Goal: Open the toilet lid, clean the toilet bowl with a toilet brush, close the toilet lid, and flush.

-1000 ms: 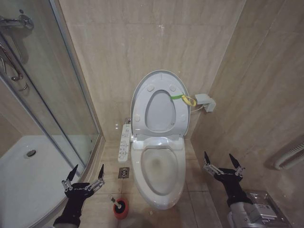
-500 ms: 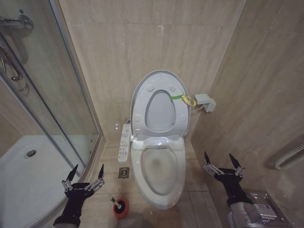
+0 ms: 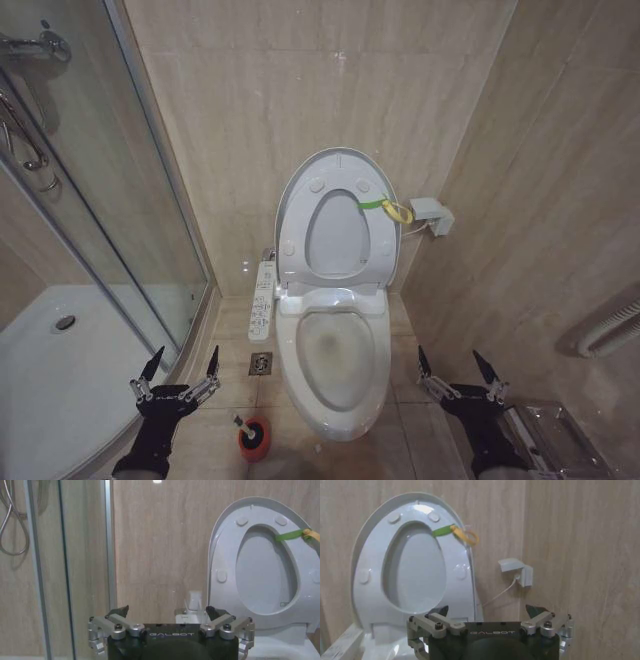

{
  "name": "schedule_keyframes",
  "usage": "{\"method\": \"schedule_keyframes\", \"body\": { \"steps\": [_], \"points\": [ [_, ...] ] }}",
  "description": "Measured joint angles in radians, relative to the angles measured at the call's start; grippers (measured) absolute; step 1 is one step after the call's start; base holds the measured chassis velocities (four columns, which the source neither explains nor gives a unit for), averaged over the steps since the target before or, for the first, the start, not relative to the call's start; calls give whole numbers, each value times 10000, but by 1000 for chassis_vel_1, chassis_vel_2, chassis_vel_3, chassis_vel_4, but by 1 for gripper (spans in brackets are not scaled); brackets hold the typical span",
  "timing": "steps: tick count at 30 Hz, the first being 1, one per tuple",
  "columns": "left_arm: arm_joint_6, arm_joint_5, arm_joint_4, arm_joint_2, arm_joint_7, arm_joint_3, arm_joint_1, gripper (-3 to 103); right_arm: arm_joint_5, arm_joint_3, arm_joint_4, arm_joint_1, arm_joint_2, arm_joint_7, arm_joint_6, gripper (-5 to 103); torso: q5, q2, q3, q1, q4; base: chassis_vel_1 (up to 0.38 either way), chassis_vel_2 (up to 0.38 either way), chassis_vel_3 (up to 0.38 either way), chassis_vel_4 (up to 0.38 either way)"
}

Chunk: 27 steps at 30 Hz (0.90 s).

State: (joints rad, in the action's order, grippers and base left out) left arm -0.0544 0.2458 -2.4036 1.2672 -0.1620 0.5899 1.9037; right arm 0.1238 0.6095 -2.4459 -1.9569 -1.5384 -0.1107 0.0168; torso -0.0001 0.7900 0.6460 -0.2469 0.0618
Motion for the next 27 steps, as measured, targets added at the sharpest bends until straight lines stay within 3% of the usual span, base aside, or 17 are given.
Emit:
{"method": "schedule_keyframes", "body": {
  "steps": [7,27],
  "points": [
    [0,0,0,0,0,0,0,100,114,97,387,417,134,-184,48,100,1,0,0,0,1,0,0,0,0],
    [0,0,0,1,0,-1,0,100,1069,270,2662,3210,1917,-611,-412,100,1,0,1,0,-1,0,0,0,0]
  ]
}}
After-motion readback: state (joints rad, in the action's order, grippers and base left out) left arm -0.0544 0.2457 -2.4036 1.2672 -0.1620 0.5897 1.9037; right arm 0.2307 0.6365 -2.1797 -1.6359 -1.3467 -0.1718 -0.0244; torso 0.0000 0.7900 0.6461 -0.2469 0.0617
